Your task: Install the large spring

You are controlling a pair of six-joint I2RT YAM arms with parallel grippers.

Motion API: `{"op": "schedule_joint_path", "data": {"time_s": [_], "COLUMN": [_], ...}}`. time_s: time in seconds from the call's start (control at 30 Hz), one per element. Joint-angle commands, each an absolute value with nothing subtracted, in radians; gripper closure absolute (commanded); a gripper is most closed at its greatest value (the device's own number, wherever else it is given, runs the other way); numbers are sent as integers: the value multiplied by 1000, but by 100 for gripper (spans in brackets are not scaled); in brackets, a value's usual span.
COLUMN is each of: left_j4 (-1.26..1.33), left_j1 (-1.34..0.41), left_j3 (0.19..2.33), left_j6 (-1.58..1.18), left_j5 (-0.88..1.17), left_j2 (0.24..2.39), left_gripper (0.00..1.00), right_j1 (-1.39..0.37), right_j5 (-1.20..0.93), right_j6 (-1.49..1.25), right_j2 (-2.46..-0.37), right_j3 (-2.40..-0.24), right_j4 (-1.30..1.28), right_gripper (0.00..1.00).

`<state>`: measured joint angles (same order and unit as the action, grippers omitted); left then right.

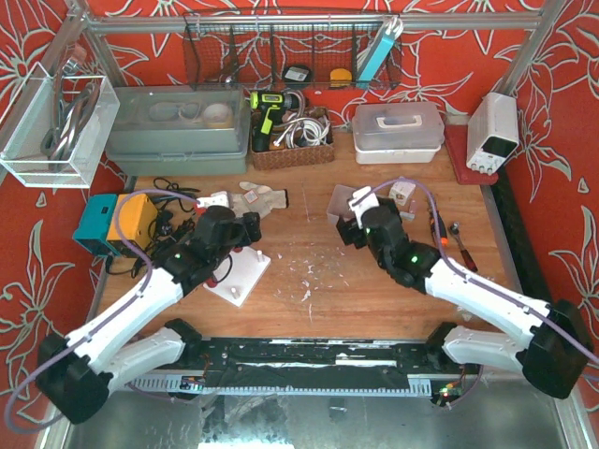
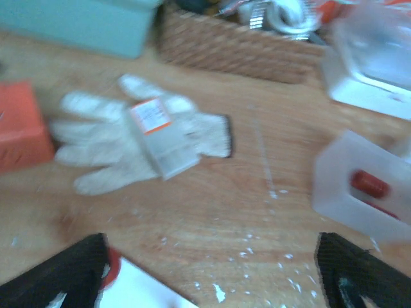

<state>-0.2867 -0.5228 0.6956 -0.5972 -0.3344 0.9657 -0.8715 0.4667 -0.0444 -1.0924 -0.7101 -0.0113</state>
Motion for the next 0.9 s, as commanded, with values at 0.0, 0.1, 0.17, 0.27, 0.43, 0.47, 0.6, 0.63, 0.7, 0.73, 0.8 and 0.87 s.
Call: {"op": "schedule_joint_path", "data": {"time_s": [0.0,0.1,0.17,0.27,0.43,0.47,0.6,0.63,0.7,0.73,0.8,0.87], "left_j4": [-200,-178,-190,-220,-245,-249,-245,-243,-240,-239,-233,-232], "left_j1": [-518,-518,-518,-518,-518,-518,-518,-518,-518,-518,-518,-518], "left_j3": [678,660,656,651,636,634,619,615,610,607,602,601], "left_j6": [-444,-376,-361,-344,-324,-319,-305,-306,-304,-302,-302,-300], "left_j5": [-109,12,34,34,48,50,42,31,23,26,31,31], "left_j2": [846,795,778,772,782,782,772,765,754,747,738,735], "left_gripper": [6,0,0,0,0,0,0,0,0,0,0,0], "right_j1": [-765,-698,-654,-594,-513,-497,-469,-467,-463,-461,-455,-448], "right_j5": [391,346,316,280,170,152,105,104,117,120,124,118], "right_j6": [-72,-35,5,58,134,140,185,201,226,233,242,250], "right_j2": [-1159,-1253,-1327,-1436,-1592,-1624,-1749,-1775,-1822,-1840,-1875,-1901], "right_j3": [-832,-926,-991,-1083,-1203,-1226,-1310,-1331,-1364,-1378,-1402,-1425], "right_j4": [-188,-282,-338,-411,-502,-515,-570,-584,-615,-628,-644,-666], "right_gripper": [2,8,20,46,60,62,66,66,66,66,65,64]}}
